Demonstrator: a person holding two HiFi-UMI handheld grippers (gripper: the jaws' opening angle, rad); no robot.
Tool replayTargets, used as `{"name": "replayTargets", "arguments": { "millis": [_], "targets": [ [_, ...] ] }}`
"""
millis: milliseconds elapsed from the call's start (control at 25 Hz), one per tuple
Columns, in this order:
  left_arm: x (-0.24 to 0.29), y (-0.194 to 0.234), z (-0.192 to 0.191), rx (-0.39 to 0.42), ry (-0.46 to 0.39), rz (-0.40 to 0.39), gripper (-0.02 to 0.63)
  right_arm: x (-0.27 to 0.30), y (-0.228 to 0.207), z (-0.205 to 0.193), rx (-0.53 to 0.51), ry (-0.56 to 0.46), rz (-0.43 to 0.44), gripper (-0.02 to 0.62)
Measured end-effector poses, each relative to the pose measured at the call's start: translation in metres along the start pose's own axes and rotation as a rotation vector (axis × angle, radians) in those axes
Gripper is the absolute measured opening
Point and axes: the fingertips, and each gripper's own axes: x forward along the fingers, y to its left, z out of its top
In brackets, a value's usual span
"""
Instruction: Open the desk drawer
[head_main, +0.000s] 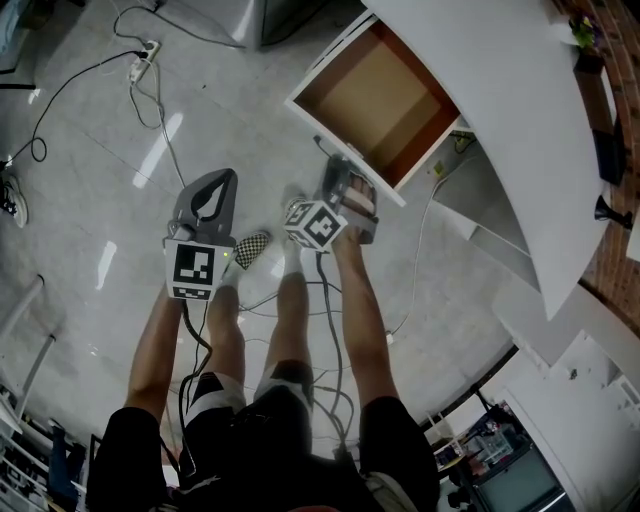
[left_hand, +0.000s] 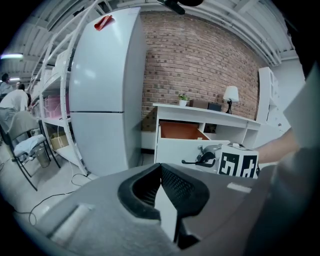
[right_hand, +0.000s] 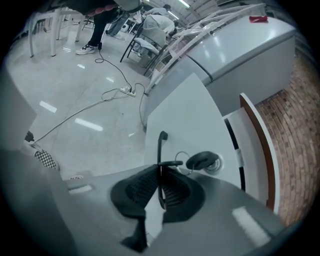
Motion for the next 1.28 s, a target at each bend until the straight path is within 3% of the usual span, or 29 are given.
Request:
{"name": "replayTargets", "arguments": {
  "millis": [560,1080,1280],
  "targets": [
    [-0.021,0.011,-0.007,0.000,-0.001,-0.021,0.011,-0.017,0.022,0.006,-0.003,0.038,0.004,0.023],
    [-0.026,0.011,-0.015,0.017,0.023,-0.044,0.011,-0.018,0.027,0.008,-0.004,0.064,-0.034,0.021],
    [-0.027,0.008,-0.016,0.026,0.034,-0.051,0.011,-0.018,0.024,0.007,-0.007,0.060,-0.085,0.025]
  ]
}}
